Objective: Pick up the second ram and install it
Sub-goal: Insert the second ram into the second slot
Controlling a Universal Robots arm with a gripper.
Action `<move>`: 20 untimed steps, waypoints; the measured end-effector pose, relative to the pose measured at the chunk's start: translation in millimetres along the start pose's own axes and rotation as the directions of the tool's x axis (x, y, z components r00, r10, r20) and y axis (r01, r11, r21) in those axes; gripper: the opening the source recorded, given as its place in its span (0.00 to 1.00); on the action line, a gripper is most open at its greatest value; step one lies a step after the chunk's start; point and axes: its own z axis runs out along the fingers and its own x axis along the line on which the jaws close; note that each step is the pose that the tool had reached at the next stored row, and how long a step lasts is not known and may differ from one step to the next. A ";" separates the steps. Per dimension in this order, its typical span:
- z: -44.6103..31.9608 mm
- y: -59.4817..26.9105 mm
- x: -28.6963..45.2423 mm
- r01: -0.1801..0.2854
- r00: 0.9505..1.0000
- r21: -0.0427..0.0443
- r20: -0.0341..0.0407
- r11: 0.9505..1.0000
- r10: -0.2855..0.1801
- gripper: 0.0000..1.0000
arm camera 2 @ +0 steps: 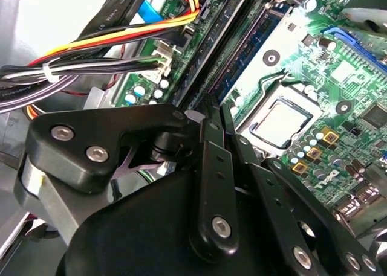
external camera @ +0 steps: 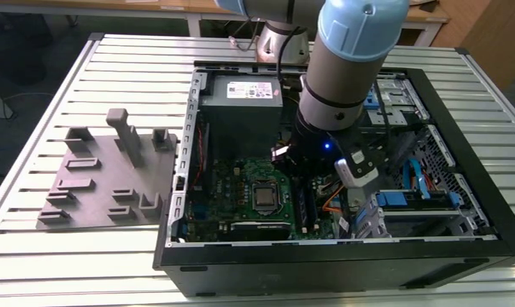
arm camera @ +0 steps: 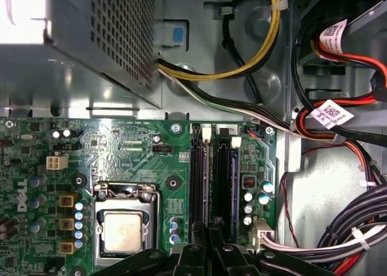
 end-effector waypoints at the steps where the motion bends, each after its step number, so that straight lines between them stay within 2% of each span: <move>1: 0.7 0.0 0.0 0.000 1.000 0.000 0.000 1.000 0.000 0.13; 7: 5.5 -0.1 0.0 0.000 1.000 0.001 0.000 1.000 0.000 0.13; 13: 6.3 0.0 -0.1 0.000 1.000 0.000 0.000 1.000 0.000 0.13; 14: 7.4 0.4 -0.2 0.000 1.000 -0.003 0.001 1.000 0.000 0.15; 15: 7.2 0.3 -0.1 0.000 1.000 -0.002 0.000 1.000 0.000 0.15; 16: 7.1 0.1 -0.1 0.000 1.000 -0.001 0.000 1.000 0.000 0.21; 20: 4.0 -0.1 0.0 0.000 1.000 0.000 0.000 1.000 0.000 0.21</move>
